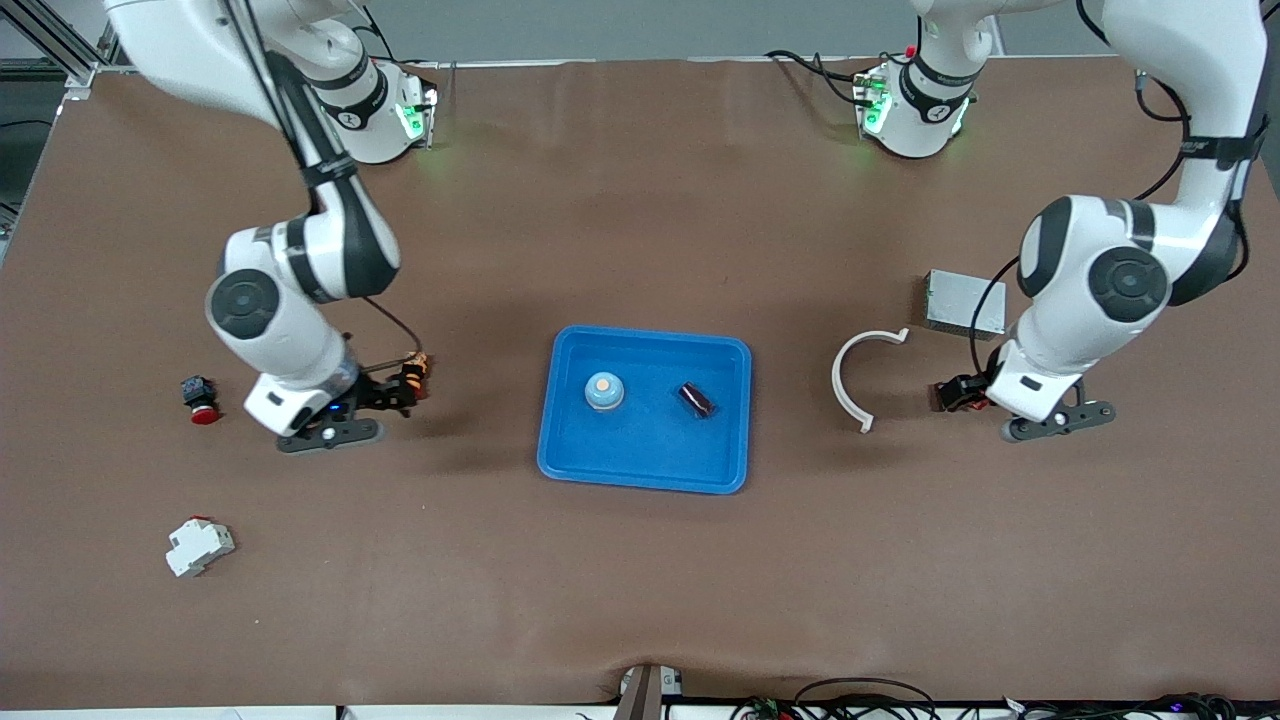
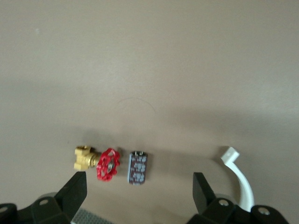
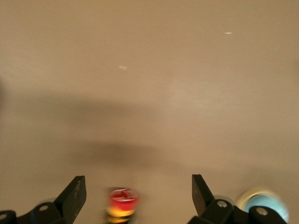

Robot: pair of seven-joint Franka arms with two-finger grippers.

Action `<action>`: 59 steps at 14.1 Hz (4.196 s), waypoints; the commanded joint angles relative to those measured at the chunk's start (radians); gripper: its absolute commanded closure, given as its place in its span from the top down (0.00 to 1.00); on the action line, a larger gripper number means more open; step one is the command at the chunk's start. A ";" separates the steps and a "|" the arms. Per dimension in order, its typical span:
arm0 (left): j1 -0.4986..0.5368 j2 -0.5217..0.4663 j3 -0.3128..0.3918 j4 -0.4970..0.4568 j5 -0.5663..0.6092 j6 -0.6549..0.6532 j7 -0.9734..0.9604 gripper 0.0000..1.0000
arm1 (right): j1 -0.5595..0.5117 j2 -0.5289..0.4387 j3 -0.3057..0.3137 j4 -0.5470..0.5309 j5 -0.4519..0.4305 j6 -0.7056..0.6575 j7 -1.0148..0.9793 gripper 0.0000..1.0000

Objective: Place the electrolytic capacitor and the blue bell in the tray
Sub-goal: 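Grasp the second bell with the right gripper while the left gripper grasps a capacitor, then carry the bell to the tray while the left gripper carries the capacitor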

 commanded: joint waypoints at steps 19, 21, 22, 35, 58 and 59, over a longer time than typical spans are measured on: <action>-0.010 0.152 -0.007 -0.070 0.054 0.085 0.015 1.00 | -0.352 0.071 0.031 -0.224 0.092 0.289 -0.598 1.00; -0.007 0.153 -0.007 -0.072 0.086 0.085 0.024 1.00 | -0.352 0.074 0.031 -0.224 0.097 0.290 -0.598 1.00; -0.004 0.155 -0.007 -0.070 0.104 0.085 0.024 1.00 | -0.352 0.076 0.039 -0.224 0.112 0.290 -0.598 1.00; 0.019 0.199 -0.005 -0.063 0.178 0.101 0.014 1.00 | -0.286 0.034 0.066 -0.204 0.194 0.185 -0.492 0.00; 0.007 0.201 -0.039 -0.038 0.165 0.142 -0.295 0.00 | 0.475 0.252 0.062 0.435 0.007 -0.217 1.182 0.00; 0.007 0.189 -0.042 -0.037 0.163 0.127 -0.298 0.00 | 0.475 0.281 0.062 0.463 0.006 -0.214 1.186 0.00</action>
